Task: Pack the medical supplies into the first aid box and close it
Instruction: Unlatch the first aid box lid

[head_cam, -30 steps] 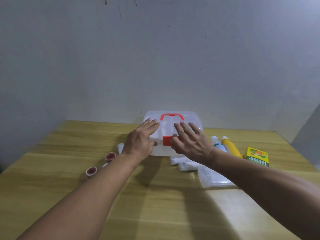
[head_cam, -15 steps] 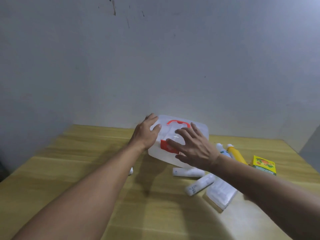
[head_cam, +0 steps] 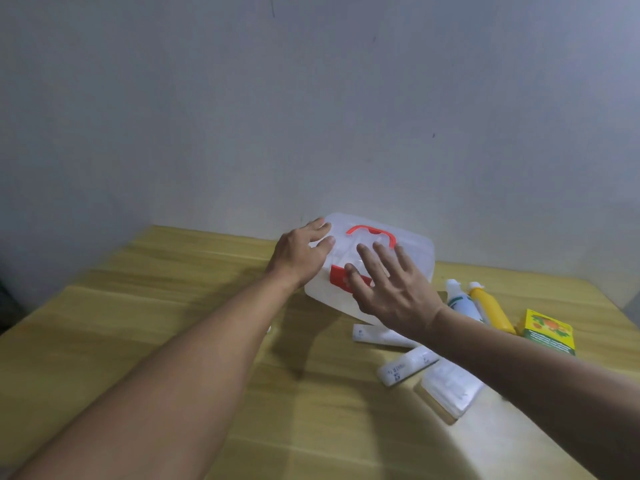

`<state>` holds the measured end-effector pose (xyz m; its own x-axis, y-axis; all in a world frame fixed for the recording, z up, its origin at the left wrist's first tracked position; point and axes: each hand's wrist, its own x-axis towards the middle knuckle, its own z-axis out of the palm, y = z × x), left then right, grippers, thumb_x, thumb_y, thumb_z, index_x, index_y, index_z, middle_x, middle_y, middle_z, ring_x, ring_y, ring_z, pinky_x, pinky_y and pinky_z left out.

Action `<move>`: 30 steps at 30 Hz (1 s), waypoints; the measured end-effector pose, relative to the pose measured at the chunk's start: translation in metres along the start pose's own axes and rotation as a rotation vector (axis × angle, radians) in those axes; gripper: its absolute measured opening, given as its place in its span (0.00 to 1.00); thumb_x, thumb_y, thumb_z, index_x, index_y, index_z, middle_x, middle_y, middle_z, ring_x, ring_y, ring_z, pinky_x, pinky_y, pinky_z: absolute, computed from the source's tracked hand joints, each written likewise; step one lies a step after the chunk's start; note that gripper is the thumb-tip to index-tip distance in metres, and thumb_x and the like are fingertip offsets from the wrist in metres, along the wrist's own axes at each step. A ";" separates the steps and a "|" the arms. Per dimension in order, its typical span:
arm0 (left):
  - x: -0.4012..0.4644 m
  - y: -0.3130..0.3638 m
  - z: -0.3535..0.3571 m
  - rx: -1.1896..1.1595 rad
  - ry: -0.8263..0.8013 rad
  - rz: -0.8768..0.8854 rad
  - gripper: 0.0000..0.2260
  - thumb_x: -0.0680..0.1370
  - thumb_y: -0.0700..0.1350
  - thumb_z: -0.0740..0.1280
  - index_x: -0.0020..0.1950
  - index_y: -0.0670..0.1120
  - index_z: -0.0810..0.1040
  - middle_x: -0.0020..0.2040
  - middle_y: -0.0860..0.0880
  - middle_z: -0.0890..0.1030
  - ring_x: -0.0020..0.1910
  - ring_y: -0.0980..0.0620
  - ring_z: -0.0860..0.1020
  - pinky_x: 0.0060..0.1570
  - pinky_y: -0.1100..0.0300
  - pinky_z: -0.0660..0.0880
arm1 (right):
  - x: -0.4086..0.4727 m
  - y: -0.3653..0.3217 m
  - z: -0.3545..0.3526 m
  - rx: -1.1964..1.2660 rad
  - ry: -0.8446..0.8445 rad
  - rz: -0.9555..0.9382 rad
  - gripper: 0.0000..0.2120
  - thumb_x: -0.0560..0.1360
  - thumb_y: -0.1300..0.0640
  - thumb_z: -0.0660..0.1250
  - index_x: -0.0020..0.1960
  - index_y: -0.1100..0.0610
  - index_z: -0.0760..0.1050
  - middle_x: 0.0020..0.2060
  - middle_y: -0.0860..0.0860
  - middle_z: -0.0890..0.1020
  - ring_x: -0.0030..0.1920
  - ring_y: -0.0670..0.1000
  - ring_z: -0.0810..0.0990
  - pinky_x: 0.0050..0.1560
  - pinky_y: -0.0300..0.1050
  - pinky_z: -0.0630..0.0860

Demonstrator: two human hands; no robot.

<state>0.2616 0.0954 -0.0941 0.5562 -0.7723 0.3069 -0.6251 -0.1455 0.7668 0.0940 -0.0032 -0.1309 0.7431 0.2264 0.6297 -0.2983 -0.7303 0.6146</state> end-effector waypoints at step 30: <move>-0.002 0.003 -0.002 0.027 0.003 0.013 0.18 0.79 0.49 0.64 0.68 0.47 0.74 0.73 0.51 0.69 0.73 0.51 0.66 0.70 0.58 0.63 | 0.006 -0.002 0.002 0.029 0.054 -0.027 0.07 0.75 0.63 0.66 0.51 0.64 0.75 0.52 0.71 0.80 0.52 0.67 0.81 0.46 0.62 0.78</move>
<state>0.2594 0.0979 -0.0912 0.5492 -0.7727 0.3184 -0.6469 -0.1519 0.7473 0.1005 -0.0017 -0.1296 0.7168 0.2803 0.6385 -0.2608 -0.7414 0.6183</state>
